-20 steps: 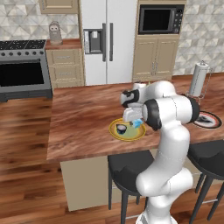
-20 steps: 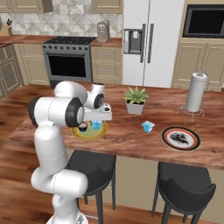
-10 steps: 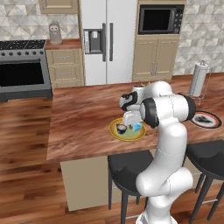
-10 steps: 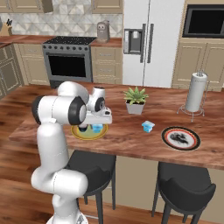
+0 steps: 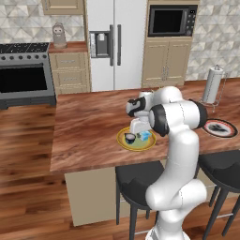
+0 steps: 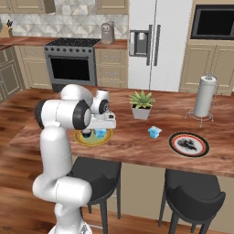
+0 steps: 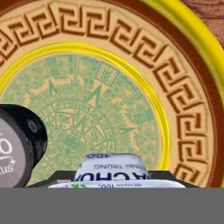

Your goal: Place two yogurt containers on each plate.

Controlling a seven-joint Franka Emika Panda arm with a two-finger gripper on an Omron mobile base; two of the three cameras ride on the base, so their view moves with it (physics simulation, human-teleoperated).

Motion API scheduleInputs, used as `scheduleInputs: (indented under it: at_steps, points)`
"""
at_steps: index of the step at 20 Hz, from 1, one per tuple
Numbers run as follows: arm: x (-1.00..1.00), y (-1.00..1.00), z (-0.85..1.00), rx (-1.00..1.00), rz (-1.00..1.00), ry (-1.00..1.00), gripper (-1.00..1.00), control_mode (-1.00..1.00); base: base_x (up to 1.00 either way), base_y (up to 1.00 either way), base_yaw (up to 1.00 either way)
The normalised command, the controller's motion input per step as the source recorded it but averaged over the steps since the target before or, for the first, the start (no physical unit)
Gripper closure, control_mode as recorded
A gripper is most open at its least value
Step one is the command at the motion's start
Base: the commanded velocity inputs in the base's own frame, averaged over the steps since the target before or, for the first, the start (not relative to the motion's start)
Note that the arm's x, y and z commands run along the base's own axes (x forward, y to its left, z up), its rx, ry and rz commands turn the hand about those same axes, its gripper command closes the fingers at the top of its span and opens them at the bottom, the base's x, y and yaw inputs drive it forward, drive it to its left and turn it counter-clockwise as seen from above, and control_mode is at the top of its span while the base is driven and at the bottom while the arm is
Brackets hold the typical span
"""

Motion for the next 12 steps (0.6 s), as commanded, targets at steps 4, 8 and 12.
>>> scheduleInputs:
  at_steps: [4,8,12]
  points:
    - [0.0,0.0,0.0,0.0,0.0,0.0,-1.0,-1.0,0.0,0.0,0.0]
    - [0.0,0.0,0.0,0.0,0.0,0.0,-1.0,-1.0,0.0,0.0,0.0]
    - [0.0,0.0,0.13,-0.03,0.0,0.0,-1.0,-1.0,0.0,0.0,0.0]
